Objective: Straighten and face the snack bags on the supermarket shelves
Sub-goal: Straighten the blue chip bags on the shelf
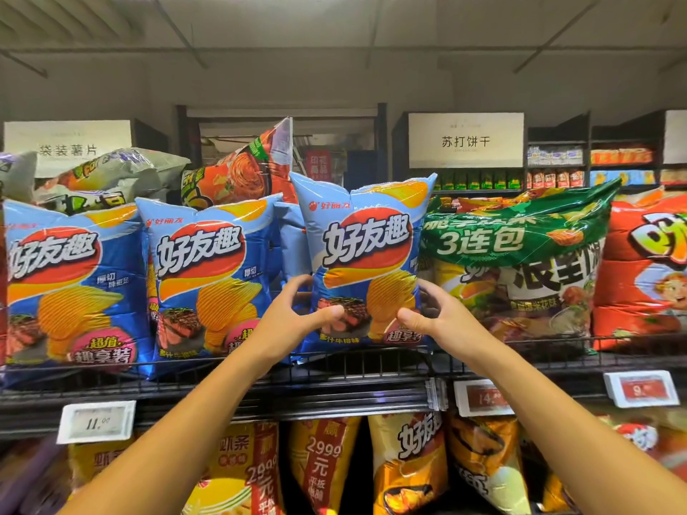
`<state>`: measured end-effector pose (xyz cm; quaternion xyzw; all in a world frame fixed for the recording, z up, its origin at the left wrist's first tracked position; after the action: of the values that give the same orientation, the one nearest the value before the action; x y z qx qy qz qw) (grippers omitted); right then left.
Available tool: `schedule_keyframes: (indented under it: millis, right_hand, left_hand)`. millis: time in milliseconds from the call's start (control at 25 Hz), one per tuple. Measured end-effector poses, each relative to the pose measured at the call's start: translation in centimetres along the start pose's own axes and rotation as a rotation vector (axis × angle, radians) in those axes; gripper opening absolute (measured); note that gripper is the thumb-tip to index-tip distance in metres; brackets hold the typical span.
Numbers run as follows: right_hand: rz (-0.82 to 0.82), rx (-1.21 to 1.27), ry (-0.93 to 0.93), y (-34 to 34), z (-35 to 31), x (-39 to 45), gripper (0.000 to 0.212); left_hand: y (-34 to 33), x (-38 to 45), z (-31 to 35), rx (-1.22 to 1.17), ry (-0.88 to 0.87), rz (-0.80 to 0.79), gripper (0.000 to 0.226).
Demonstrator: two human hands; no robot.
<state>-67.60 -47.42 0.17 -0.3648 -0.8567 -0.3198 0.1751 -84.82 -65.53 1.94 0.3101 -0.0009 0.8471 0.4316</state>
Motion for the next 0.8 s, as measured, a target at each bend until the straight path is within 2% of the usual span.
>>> schedule_keyframes:
  millis: [160, 320, 400, 520, 640, 800]
  right_hand:
    - [-0.035, -0.097, -0.004, 0.2, -0.2, -0.3, 0.045]
    - [-0.061, -0.185, 0.020, 0.0, -0.1, -0.7, 0.044]
    - [-0.062, -0.209, 0.032, -0.1, 0.0, -0.8, 0.055]
    - [-0.068, -0.224, 0.022, -0.1, 0.4, -0.5, 0.073]
    - [-0.076, -0.255, 0.021, 0.0, 0.7, -0.4, 0.079]
    - [-0.093, -0.334, 0.031, 0.1, 0.8, -0.8, 0.090]
  left_hand:
    - [0.2, 0.1, -0.4, 0.037, 0.065, -0.058, 0.074]
    - [0.0, 0.1, -0.5, 0.078, 0.086, -0.063, 0.059]
    - [0.0, 0.1, -0.8, 0.090, 0.103, -0.051, 0.057]
    - [0.0, 0.2, -1.2, 0.094, 0.109, -0.012, 0.069]
    - [-0.3, -0.1, -1.4, 0.166, 0.102, 0.002, 0.085]
    - [-0.4, -0.4, -1.4, 0.186, 0.090, 0.003, 0.089]
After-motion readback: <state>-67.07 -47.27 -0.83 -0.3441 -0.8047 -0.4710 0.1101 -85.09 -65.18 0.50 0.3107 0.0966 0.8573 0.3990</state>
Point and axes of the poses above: each hand's wrist, its own x-axis towards the middle knuckle, its own y-axis out of the back of the hand, z = x × y, the point moved 6 cm from there along x, towards the middle knuckle, and after that the axes turned 5 degrees about -x, right-handed, at the moved point
